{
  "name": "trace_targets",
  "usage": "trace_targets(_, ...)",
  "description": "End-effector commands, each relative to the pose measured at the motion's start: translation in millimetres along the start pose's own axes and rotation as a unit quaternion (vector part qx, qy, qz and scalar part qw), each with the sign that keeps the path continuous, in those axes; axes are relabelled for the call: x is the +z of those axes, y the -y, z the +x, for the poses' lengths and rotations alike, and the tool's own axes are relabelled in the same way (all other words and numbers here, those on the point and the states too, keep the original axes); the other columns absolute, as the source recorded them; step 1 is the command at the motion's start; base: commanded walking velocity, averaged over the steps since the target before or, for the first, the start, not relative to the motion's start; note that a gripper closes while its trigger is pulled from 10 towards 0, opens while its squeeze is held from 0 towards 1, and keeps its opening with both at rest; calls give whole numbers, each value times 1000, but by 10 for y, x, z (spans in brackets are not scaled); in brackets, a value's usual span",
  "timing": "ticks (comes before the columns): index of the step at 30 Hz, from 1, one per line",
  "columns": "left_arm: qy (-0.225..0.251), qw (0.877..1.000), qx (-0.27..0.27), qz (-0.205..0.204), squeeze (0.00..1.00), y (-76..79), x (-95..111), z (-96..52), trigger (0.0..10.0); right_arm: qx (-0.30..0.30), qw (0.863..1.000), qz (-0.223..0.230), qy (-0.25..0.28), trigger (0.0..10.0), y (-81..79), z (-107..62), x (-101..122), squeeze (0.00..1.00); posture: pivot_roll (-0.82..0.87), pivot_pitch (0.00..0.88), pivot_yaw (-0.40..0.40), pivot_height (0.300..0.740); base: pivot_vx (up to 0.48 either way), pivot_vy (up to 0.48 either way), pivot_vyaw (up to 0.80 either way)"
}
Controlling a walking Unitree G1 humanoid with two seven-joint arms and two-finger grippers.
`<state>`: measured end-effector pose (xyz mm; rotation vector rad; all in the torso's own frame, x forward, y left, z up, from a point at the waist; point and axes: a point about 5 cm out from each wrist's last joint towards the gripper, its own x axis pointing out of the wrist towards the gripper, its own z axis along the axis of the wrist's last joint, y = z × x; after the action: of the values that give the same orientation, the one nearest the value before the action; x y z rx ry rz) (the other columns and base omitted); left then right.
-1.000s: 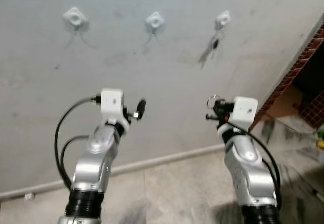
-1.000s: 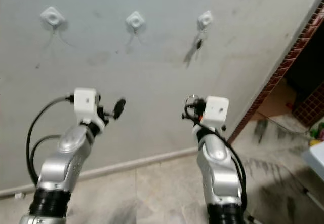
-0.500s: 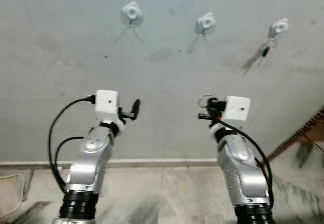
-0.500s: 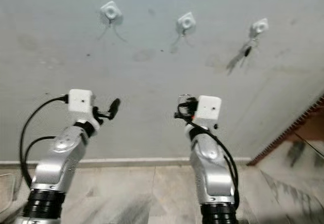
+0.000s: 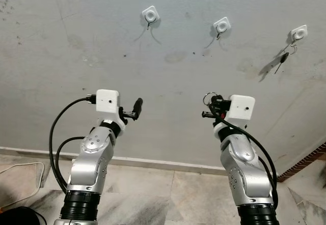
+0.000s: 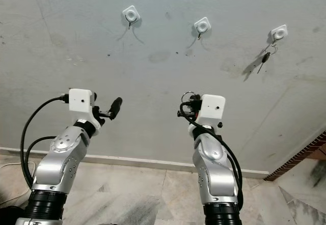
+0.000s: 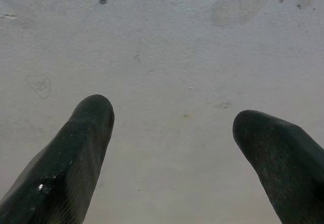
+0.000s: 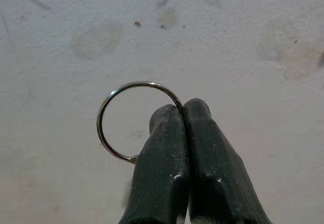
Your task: Hang keys on a hook
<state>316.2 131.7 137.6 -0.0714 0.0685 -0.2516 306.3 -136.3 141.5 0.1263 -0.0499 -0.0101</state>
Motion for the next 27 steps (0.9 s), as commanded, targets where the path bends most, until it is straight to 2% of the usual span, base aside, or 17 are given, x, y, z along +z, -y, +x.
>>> trace_targets(1,17,1000,-7,2,0,25,71,-2,10000,-13,1000,-6,25,10000,38,17,109,0,95,0,-90,740,0,0,0)
trace_targets(14,23,999,-25,-1,0,81,97,4,10000,-57,997,-22,46,10000,165,2,169,0,85,0,-86,740,0,0,0)
trace_targets(27,35,998,-44,7,0,145,149,-16,10000,-65,996,-29,57,10000,174,26,221,0,89,0,-88,740,286,0,0)
